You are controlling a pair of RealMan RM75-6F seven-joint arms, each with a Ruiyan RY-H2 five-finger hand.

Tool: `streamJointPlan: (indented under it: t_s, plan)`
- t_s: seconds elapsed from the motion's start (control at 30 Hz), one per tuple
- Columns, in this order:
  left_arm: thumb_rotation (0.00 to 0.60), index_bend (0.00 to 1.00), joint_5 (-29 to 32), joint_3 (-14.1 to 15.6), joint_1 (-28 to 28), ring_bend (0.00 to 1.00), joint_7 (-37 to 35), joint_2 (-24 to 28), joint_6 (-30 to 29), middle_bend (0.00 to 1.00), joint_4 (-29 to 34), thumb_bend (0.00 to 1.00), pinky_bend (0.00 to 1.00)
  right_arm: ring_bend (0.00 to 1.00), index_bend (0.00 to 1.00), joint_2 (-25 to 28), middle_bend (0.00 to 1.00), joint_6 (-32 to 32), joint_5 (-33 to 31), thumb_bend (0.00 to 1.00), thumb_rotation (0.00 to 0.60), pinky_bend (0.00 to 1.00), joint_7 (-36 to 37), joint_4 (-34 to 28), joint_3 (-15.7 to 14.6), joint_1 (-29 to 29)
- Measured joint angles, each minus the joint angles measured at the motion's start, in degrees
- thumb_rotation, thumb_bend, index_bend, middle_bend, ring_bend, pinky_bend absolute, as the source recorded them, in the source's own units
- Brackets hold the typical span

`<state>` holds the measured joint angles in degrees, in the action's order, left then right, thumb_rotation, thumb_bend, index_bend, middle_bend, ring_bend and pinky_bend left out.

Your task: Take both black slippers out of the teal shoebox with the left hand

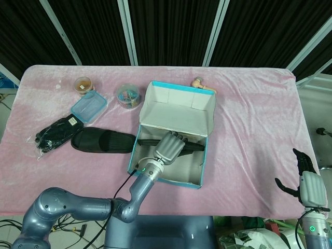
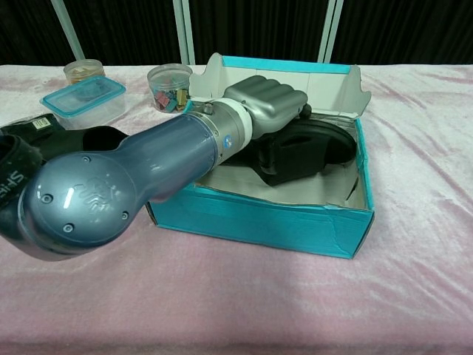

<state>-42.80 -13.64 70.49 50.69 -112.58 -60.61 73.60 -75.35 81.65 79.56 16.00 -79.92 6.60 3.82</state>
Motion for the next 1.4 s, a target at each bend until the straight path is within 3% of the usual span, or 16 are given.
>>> streamJointPlan:
  t_s: [0.27, 0.5, 0.77, 1.1, 1.27, 1.4]
  plan:
    - [0.6, 0.51, -6.7, 0.9, -0.9, 0.49, -2.6, -1.6, -1.3, 0.58, -2.9, 0.42, 0.69, 0.07, 0.03, 0.0, 0.09, 0.2, 0.3, 0.13, 0.6, 0.29, 0.3, 0.2, 0.1, 0.0]
    - [0.6, 0.52, -11.5, 0.7, -2.1, 0.49, -6.9, -0.2, -1.5, 0.59, -1.3, 0.43, 0.72, 0.07, 0.03, 0.6, 0.09, 0.8, 0.8, 0.13, 0.6, 0.29, -0.1, -0.6, 0.4, 0.0]
    - [0.6, 0.52, -14.0, -2.2, -4.9, 0.5, -18.8, 4.1, -0.3, 0.6, 7.9, 0.43, 0.74, 0.07, 0.03, 0.8, 0.09, 0.9, 1.9, 0.13, 0.6, 0.29, -0.4, -1.2, 0.2, 0.5]
    - [0.6, 0.51, -4.8, -6.9, -7.3, 0.49, -22.9, 6.9, 1.5, 0.59, 15.6, 0.43, 0.74, 0.07, 0.03, 1.1, 0.09, 0.7, 1.8, 0.13, 0.6, 0.29, -0.5, -1.6, 0.2, 0.6]
    - [0.6, 0.49, -11.1, -7.9, -9.6, 0.49, -28.3, 8.4, -1.1, 0.58, 19.4, 0.39, 0.72, 0.07, 0.03, 1.3, 0.09, 0.4, 1.9, 0.13, 0.6, 0.29, -1.1, -2.0, 0.4, 0.9]
    - [0.6, 0.49, -17.7, -7.3, -12.8, 0.48, -30.1, 13.1, -3.9, 0.57, 26.2, 0.38, 0.72, 0.07, 0.03, 1.3, 0.09, -0.1, 1.8, 0.13, 0.6, 0.29, -1.4, -2.2, 0.5, 1.4]
